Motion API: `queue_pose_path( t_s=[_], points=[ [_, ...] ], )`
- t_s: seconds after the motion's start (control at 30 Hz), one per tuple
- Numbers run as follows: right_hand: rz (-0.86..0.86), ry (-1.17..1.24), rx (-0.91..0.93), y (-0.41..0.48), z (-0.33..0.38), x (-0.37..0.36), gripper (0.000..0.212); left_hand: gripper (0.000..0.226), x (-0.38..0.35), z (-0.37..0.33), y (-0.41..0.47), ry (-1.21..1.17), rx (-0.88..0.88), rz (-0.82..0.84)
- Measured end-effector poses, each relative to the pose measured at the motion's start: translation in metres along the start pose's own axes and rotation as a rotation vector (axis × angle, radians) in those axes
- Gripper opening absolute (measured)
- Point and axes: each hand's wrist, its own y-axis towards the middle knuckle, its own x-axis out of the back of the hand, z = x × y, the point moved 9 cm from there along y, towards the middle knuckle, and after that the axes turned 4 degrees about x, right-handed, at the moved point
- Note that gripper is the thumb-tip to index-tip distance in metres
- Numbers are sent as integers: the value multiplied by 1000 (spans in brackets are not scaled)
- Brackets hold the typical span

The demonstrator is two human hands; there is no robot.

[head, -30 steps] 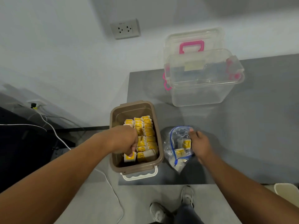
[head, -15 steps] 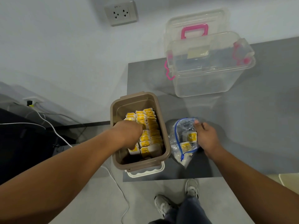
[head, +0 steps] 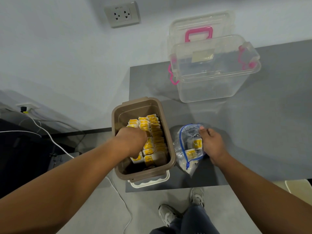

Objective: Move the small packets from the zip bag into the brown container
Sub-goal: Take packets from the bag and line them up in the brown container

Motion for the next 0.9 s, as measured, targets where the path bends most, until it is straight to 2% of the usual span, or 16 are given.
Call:
queue_pose_path(
  t_s=[0.07, 0.23, 0.4, 0.47, 0.57, 0.73, 0.8, 0.9],
  points=[
    [-1, -11, -4, -1, 1, 0, 38, 33, -1, 2, 0, -13, 3, 18],
    [-2, -7, -2, -3, 4, 1, 38, 23, 2, 2, 0, -35, 0, 28],
    [-1, 33, -16, -6, 7, 1, 35, 19, 13, 8, -6, -105, 16, -34],
    [4, 54, -13, -7, 9, 1, 34, 13, 28, 16, -10, -176, 34, -90],
    [34, 97, -43, -7, 9, 0, 34, 22, 61, 21, -22, -329, 62, -190],
    [57, 192, -107, -11, 4, -3, 35, 16, 113, -2, -49, -760, 70, -404],
    [64, 250, -132, -10, 3, -1, 36, 11, 120, -25, -45, -880, 45, -413],
    [120, 270, -138, -7, 5, 0, 39, 13, 120, -64, -26, -840, 22, -361]
  ],
)
